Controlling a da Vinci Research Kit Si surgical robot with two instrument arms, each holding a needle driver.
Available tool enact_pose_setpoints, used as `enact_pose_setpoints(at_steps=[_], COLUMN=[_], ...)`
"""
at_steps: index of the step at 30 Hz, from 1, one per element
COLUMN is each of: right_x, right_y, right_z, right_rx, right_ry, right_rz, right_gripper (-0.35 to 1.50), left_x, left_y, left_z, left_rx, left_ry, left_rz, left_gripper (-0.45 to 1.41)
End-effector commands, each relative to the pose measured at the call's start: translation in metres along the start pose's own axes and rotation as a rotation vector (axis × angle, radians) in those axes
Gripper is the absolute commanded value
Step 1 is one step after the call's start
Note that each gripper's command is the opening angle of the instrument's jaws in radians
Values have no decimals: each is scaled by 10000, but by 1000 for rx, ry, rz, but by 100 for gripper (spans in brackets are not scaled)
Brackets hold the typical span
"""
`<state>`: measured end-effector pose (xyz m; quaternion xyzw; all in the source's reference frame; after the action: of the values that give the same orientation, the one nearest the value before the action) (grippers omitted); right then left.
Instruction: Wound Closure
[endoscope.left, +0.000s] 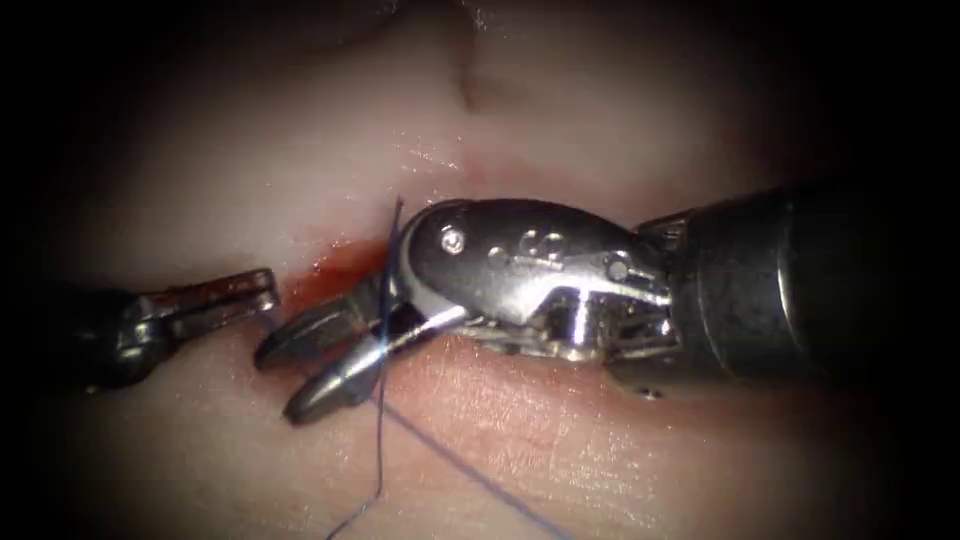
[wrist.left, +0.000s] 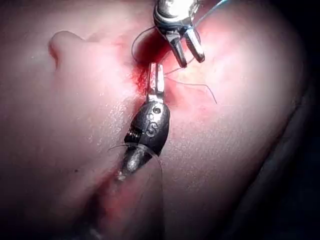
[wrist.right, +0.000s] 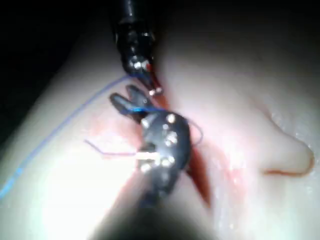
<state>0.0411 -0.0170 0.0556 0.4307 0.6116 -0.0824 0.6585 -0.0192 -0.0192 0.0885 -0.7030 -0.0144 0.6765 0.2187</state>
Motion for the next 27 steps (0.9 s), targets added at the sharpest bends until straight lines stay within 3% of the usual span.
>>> enact_pose_setpoints(at_steps=[1, 9, 11, 20, 23, 27], right_x=[-5, -13, -18, -58, -76, -87], right_y=[4, -1, -5, -30, -35, -36], right_z=[9, 15, 18, 42, 54, 60], right_rx=[23, 118, 135, 212, 226, 227], right_ry=[-36, -262, -315, -469, -502, -551], right_rz=[-12, -54, -61, -101, -115, -120], right_gripper=[22, 68, 71, 73, 57, 54], left_x=[-10, -15, -14, -16, -17, -18], left_y=[7, 17, 17, 18, 19, 20], left_z=[5, 10, 10, 8, 8, 8], left_rx=[-4, -19, -19, -21, -21, -24], left_ry=[3, -13, -13, -13, -13, -12], left_rz=[-10, -3, -4, -2, -1, 0], left_gripper=[-45, -45, -45, -45, -45, -45])
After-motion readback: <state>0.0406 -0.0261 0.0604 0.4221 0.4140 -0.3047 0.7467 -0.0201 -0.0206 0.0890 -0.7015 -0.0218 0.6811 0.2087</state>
